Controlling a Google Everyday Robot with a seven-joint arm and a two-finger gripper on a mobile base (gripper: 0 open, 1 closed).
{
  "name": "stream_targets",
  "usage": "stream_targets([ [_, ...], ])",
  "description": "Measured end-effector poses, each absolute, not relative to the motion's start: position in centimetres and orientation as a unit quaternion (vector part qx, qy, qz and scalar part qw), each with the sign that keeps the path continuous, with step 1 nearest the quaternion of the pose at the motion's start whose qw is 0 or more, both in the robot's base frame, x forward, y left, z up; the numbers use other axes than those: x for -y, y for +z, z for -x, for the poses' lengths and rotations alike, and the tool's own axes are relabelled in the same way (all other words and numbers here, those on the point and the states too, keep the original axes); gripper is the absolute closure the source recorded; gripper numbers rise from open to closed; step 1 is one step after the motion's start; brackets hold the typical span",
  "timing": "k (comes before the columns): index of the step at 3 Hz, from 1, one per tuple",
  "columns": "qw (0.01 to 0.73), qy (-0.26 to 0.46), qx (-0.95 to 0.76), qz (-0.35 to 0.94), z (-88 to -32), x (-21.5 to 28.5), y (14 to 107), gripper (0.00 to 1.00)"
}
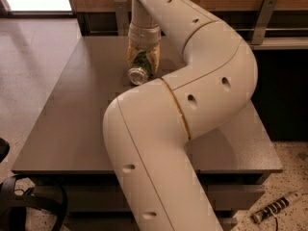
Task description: Place green can upright
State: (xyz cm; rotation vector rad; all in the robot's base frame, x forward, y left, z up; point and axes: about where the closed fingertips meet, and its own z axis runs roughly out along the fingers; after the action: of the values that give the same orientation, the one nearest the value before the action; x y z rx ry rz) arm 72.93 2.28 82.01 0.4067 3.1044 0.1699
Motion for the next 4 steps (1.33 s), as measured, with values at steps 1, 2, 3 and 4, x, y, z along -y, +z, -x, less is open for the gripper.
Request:
stream_targets([
  [1, 0.005, 0.055, -0.990, -0.130, -73.1, -2.3, 82.0, 1.00],
  [2, 0.005, 0.055, -0.990, -0.130, -73.1, -2.3, 82.0, 1.00],
  [3, 0.014, 0.053, -0.988, -0.143, -72.7, -1.3, 82.5, 1.00],
  [4, 0.049, 0.065, -0.982, -0.171, -71.0, 2.1, 84.4, 1.00],
])
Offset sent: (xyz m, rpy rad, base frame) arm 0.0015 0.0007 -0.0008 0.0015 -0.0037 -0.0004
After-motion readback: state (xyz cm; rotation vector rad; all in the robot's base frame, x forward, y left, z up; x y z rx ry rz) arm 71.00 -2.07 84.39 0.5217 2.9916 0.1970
